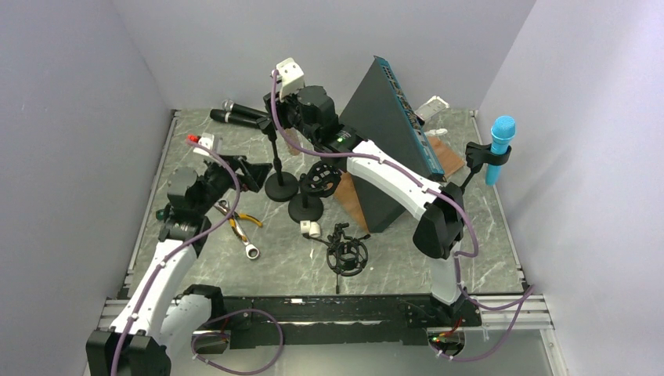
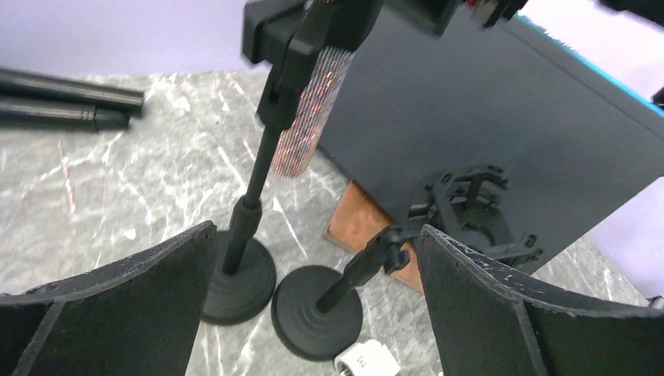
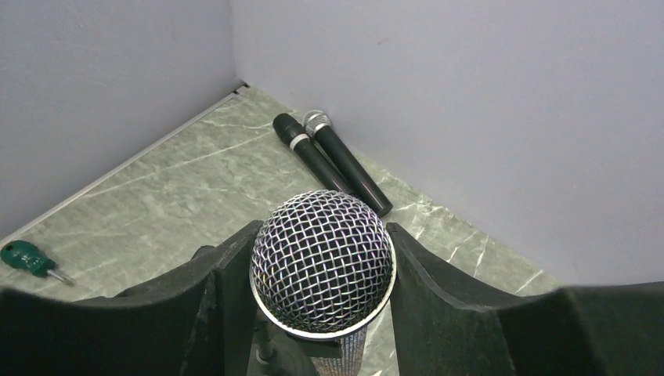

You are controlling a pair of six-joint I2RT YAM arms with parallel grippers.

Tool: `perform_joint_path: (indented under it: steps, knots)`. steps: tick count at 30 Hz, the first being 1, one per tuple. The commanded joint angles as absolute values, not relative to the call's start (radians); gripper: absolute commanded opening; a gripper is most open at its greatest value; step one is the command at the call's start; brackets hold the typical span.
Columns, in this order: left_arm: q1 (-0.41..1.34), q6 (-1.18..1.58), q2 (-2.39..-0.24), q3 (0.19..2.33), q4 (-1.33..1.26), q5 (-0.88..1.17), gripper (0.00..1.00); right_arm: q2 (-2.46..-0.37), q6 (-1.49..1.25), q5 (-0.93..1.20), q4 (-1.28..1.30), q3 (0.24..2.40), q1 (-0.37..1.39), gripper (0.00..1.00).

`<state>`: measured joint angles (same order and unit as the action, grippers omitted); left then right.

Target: Remove the microphone from the stand

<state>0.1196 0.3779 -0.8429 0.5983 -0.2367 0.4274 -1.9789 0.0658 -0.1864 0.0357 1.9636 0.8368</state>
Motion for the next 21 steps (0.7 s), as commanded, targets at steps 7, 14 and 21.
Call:
perform_joint_path:
  steps: [7, 14, 21]
  knots:
    - [0.104, 0.291, -1.123, 0.872, -0.278, 0.52, 1.0, -1.954, 0.1, -0.194, 0.005, 1.981, 0.835, 0.19]
    - [0.103, 0.106, -1.239, 0.975, -0.267, 0.522, 0.95, -1.946, 0.092, -0.158, 0.02, 1.976, 0.835, 0.14]
    - [0.103, 0.027, -1.304, 1.049, -0.237, 0.593, 0.83, -1.935, 0.086, -0.147, 0.015, 1.963, 0.834, 0.13]
